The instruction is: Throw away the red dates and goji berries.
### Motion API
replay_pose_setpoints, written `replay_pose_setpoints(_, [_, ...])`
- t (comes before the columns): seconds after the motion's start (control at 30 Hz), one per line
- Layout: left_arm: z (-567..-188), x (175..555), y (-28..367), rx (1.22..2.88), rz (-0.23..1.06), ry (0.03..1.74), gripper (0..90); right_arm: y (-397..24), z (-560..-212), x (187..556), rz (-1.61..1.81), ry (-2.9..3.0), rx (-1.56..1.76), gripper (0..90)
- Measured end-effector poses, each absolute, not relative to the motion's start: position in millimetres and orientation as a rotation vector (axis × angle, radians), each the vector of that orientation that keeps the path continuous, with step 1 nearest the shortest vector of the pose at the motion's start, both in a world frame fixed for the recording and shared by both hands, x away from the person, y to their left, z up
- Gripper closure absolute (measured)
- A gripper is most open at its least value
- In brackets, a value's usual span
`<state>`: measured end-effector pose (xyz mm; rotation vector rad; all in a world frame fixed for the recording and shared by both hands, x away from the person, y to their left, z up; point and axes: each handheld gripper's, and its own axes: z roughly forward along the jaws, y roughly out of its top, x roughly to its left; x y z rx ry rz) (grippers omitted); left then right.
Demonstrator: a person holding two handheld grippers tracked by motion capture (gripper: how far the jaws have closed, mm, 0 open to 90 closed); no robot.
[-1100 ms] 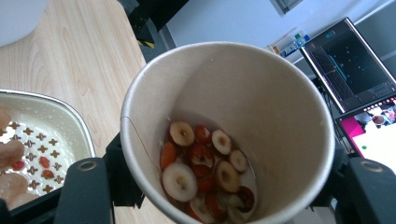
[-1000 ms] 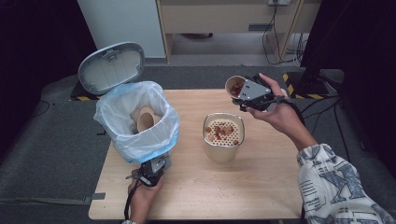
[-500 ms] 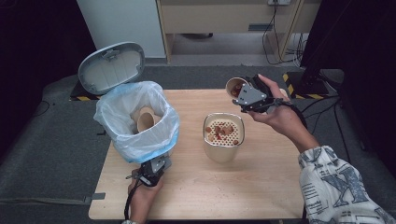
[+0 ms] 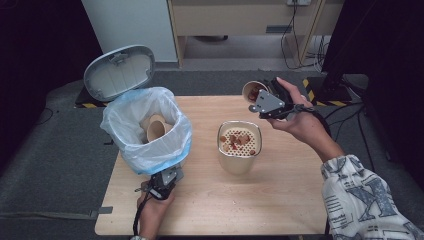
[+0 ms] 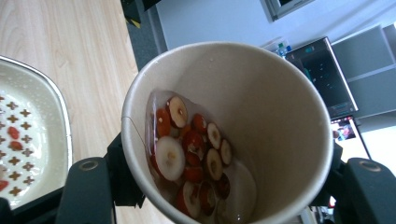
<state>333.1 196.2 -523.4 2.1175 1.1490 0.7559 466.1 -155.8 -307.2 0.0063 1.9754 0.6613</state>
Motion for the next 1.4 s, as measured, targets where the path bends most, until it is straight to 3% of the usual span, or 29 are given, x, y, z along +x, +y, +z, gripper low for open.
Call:
replay_pose_setpoints(0.57, [-524, 333, 196, 2.116, 0.755, 1.151, 87.9, -152, -286, 462, 0.586, 1.930, -0.076, 33.0])
replay_pose_setpoints(1.4, [-523, 333, 196, 2.115, 0.754, 1.153, 87.9, -146, -284, 456, 0.468, 1.909, -0.165, 32.8])
